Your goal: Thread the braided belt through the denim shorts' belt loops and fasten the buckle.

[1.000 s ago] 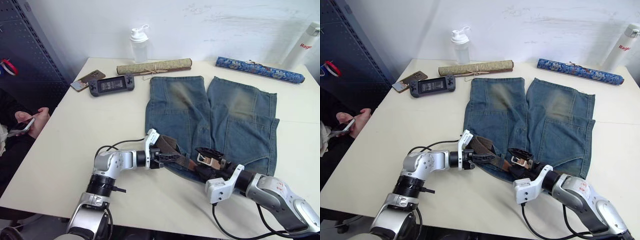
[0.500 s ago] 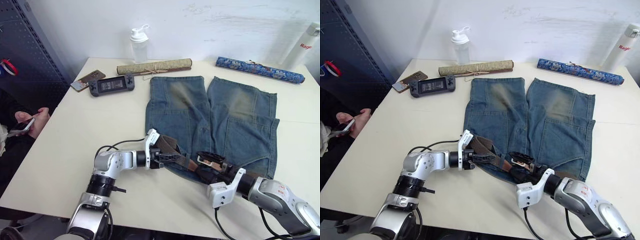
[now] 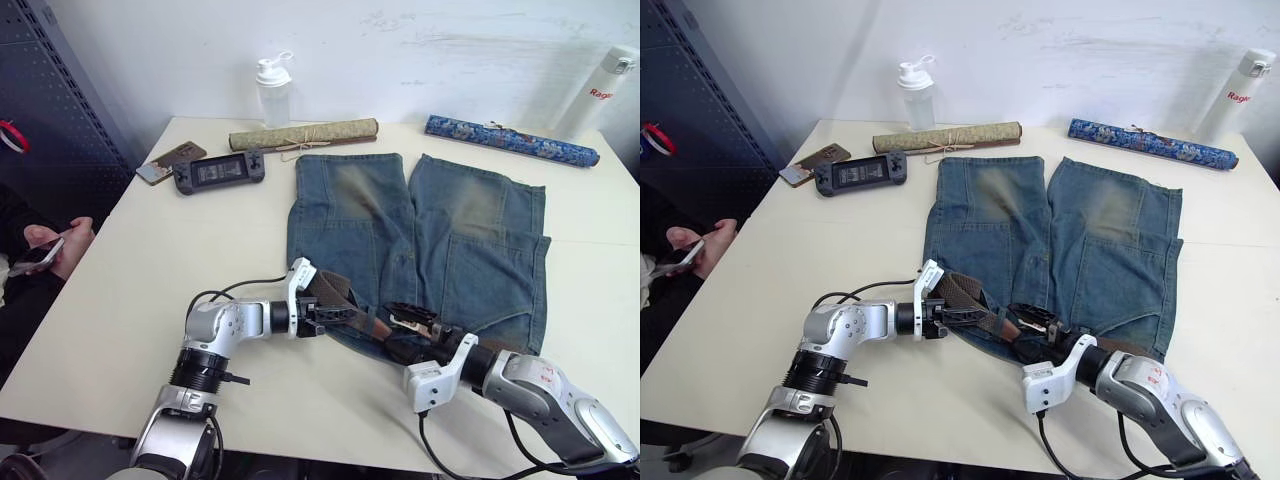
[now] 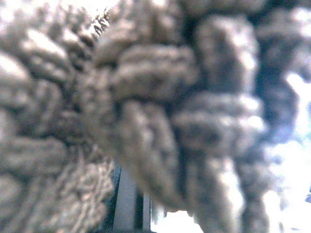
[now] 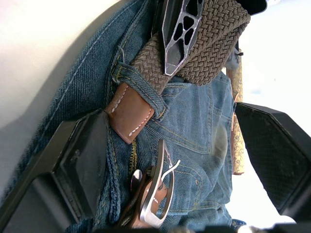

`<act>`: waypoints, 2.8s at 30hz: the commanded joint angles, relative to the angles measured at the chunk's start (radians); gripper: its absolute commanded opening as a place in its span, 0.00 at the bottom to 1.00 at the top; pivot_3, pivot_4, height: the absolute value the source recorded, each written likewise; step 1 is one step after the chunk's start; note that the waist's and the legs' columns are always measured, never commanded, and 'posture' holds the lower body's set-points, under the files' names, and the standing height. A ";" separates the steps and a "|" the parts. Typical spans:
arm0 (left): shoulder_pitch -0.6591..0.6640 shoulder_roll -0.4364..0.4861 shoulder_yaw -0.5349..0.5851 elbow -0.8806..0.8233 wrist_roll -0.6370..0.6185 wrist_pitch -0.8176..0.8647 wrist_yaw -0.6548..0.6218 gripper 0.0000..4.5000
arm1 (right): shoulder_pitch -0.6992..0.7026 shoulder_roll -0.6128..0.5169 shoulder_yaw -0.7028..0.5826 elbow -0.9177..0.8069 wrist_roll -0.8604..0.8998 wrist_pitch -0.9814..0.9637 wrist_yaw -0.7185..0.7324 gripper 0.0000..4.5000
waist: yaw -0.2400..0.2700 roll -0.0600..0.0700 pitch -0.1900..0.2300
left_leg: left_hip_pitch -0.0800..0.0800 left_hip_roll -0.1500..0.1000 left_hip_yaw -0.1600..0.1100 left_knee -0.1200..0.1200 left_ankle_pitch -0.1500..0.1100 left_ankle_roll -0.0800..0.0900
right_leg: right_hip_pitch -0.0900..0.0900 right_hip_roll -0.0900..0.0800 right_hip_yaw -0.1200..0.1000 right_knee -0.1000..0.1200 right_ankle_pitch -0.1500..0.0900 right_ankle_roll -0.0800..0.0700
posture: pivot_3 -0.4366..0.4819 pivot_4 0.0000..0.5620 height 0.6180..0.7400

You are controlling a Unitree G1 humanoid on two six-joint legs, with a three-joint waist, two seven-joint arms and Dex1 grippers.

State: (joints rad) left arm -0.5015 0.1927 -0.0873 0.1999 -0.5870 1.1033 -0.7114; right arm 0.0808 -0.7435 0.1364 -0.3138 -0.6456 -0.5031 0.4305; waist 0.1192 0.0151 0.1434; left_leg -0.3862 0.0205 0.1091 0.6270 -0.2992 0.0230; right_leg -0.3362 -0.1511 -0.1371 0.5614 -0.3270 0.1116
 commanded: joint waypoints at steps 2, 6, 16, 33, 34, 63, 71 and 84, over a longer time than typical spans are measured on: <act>0.104 -0.028 -0.148 0.131 0.073 0.088 0.033 0.00 | -0.009 0.017 0.002 -0.015 0.015 0.010 -0.006 0.93 | 0.000 0.000 0.000 | 0.000 0.000 0.000 0.000 0.000 0.000 | 0.000 0.000 0.000 0.000 0.000 -0.001 | 0.48 0.27 0.82; 0.104 -0.028 -0.150 0.130 0.072 0.089 0.032 0.00 | -0.009 0.022 0.007 -0.024 0.017 0.014 -0.002 0.62 | 0.000 0.000 0.000 | 0.000 0.000 0.000 0.000 0.000 0.000 | 0.000 0.000 0.000 0.000 0.000 0.000 | 0.48 0.27 0.82; 0.098 -0.031 -0.153 0.137 0.073 0.086 0.028 0.00 | -0.016 0.045 0.022 -0.037 0.005 0.035 0.009 0.01 | -0.005 0.000 0.000 | 0.000 0.000 0.000 0.000 0.001 -0.001 | -0.001 0.000 0.000 0.001 0.000 0.000 | 0.48 0.27 0.82; 0.082 -0.035 -0.152 0.161 0.075 0.081 0.016 0.00 | 0.002 0.070 0.000 -0.057 0.065 0.075 0.021 0.74 | -0.005 0.000 0.000 | 0.000 0.000 0.000 0.000 0.001 -0.001 | 0.000 0.000 0.000 0.000 0.000 0.000 | 0.48 0.27 0.82; 0.081 -0.034 -0.153 0.162 0.075 0.081 0.016 0.00 | -0.005 0.078 0.006 -0.052 0.051 0.080 0.018 0.90 | -0.006 0.000 0.000 | 0.000 0.000 0.000 0.000 0.001 -0.001 | 0.000 0.000 0.000 0.000 0.000 0.000 | 0.48 0.27 0.82; 0.084 -0.023 -0.197 0.146 0.115 0.048 -0.052 0.00 | -0.046 0.138 0.002 -0.041 -0.022 0.085 -0.031 0.98 | -0.011 -0.003 -0.003 | -0.001 0.000 -0.002 -0.002 0.002 -0.003 | -0.002 0.001 0.000 -0.001 -0.002 -0.008 | 0.48 0.27 0.82; 0.085 -0.028 -0.188 0.154 0.120 0.050 -0.045 0.00 | 0.015 0.096 -0.017 -0.098 0.003 0.047 -0.030 0.98 | 0.004 -0.001 -0.004 | -0.002 -0.002 -0.001 -0.002 0.002 -0.003 | -0.001 0.000 0.000 -0.002 0.004 0.002 | 0.48 0.27 0.82; 0.083 -0.025 -0.193 0.159 0.125 0.045 -0.051 0.00 | 0.043 0.097 -0.012 -0.114 0.005 0.043 -0.032 0.01 | 0.010 0.001 -0.004 | -0.002 -0.002 -0.001 -0.004 0.002 -0.002 | -0.002 0.000 0.000 -0.003 0.003 0.002 | 0.48 0.27 0.82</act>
State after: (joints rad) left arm -0.5062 0.1938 -0.1153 0.2117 -0.5417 1.0693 -0.7923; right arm 0.1451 -0.6549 0.1452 -0.3511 -0.6730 -0.4348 0.4295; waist 0.1292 0.0165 0.1397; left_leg -0.3883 0.0186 0.1077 0.6232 -0.2976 0.0206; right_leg -0.3384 -0.1509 -0.1369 0.5579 -0.3238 0.1137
